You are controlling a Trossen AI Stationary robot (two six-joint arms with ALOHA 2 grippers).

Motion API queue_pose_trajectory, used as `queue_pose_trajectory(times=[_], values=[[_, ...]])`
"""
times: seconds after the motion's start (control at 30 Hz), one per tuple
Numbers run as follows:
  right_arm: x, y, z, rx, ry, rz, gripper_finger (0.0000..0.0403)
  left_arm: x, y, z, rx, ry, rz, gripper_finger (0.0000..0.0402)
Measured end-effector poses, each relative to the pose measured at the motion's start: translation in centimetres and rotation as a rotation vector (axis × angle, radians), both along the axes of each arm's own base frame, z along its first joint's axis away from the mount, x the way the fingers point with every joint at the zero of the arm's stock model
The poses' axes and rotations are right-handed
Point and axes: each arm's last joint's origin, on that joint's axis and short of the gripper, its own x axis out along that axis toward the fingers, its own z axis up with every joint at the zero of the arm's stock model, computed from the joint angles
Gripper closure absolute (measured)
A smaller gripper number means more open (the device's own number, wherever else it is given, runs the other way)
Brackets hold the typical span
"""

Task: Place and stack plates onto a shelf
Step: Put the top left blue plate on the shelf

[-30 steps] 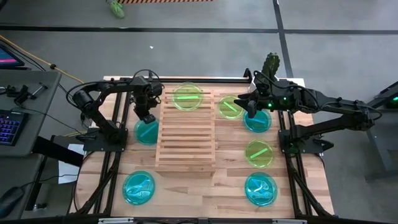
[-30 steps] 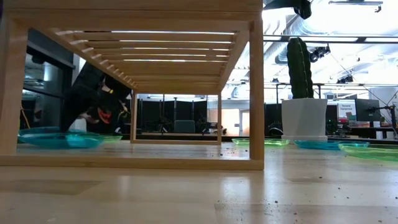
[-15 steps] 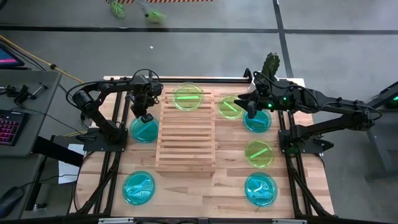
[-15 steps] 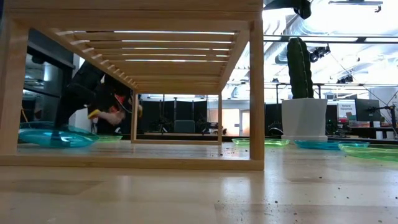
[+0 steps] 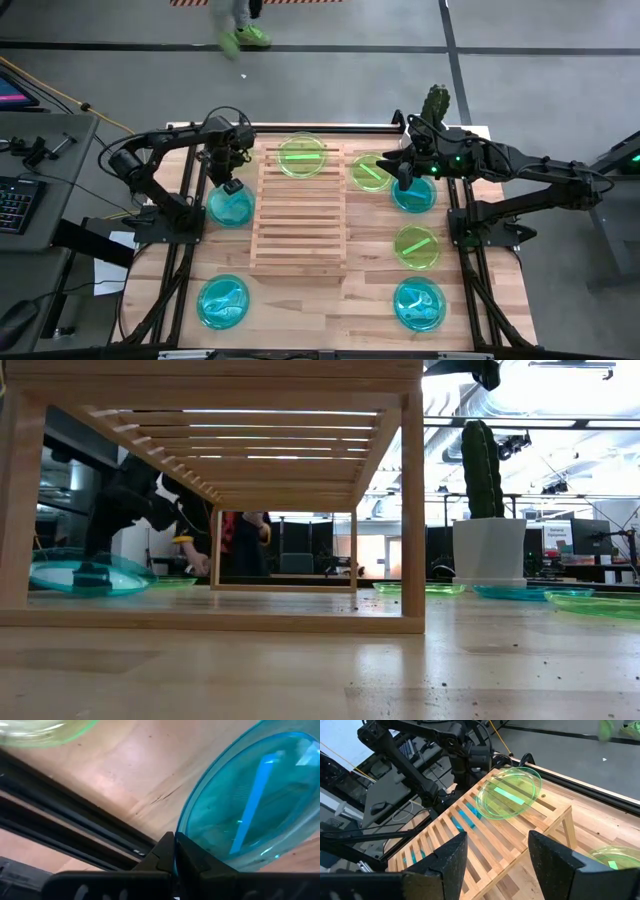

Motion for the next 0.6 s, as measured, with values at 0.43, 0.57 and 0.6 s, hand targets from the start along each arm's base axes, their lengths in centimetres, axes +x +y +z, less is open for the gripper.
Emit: queue_pose_trajectory(times=[0.43, 0.57, 0.6], values=[[0.0, 0.0, 0.0, -0.014, 0.004, 0.006, 0.021, -2.5, 0.1, 2.9, 0.111, -0.081, 0.119, 0.0401], [0.0, 0.0, 0.0, -0.013, 0.004, 0.005, 0.021, -3.3, 0.0, 3.9, 0.158, -0.108, 0.169, 0.0401], [0.0, 0.0, 0.0, -0.013, 0.004, 0.006, 0.021, -3.6, 0.0, 4.1, 0.17, -0.115, 0.18, 0.0401]])
